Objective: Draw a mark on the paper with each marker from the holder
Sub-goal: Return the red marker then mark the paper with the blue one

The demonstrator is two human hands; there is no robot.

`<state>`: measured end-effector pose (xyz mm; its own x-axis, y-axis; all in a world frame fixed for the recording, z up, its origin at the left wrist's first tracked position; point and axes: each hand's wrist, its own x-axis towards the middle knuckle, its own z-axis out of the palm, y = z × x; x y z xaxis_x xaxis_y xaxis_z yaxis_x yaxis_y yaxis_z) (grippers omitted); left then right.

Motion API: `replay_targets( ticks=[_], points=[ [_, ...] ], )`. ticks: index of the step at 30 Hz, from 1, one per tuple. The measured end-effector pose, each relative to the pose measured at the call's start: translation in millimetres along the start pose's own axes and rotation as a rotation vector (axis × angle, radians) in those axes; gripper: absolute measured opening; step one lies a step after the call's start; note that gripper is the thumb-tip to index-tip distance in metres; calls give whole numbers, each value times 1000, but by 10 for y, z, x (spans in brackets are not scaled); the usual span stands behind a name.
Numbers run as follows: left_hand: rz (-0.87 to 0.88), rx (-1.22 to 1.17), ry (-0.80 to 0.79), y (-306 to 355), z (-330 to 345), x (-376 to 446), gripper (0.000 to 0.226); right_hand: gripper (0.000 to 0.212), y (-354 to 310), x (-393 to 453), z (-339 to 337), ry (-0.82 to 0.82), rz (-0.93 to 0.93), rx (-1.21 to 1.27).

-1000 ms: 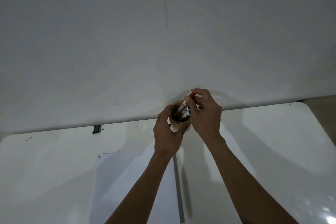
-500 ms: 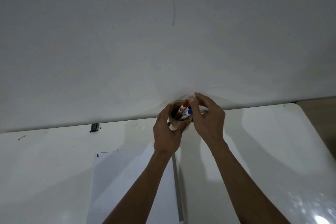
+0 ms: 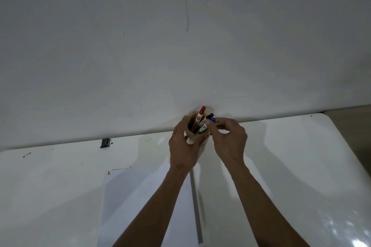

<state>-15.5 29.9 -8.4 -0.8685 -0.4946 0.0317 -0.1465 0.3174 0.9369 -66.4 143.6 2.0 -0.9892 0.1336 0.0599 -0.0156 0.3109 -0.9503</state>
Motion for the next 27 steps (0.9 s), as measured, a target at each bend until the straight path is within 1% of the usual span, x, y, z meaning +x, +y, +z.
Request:
replay_targets(
  ticks=[4,7,10,11,13,14,15,16,17,19,21,24,27],
  points=[
    [-14,18,-44,16,-10,10,64,12,-100,10,-83,49,-32,19],
    [-9,39,-55,-28,-9,25,63,11,-307,45,-224,135,-13,154],
    [-30,109,-96,-59,-32,45,68,1,-576,38,-390,162,-41,328],
    [-30,140,-124,-38,-58,48,70,5,-654,17,-434,156,-68,358],
    [-55,173,-158,-37,-150,43,85,5,-759,-44,-502,128,-116,372],
    [-74,179,-163,-35,-217,30,92,4,-789,-92,-520,110,-120,358],
    [-91,181,-161,-27,-295,9,93,5,-806,-154,-521,86,-114,340],
    [-99,172,-147,-30,-385,-20,87,4,-794,-226,-505,54,-96,322],
    [-111,161,-124,-6,-493,-64,79,2,-773,-313,-473,11,-70,299],
    [-126,117,-73,121,-742,-182,60,13,-709,-525,-361,-92,0,239],
    [-110,89,-54,171,-1014,-310,44,26,-649,-764,-215,-208,59,192],
    [-112,62,-101,219,-1434,-529,32,40,-662,-1161,-20,-376,117,154],
    [-85,106,-185,212,-1785,-749,26,47,-727,-1521,132,-488,121,107]
  ],
)
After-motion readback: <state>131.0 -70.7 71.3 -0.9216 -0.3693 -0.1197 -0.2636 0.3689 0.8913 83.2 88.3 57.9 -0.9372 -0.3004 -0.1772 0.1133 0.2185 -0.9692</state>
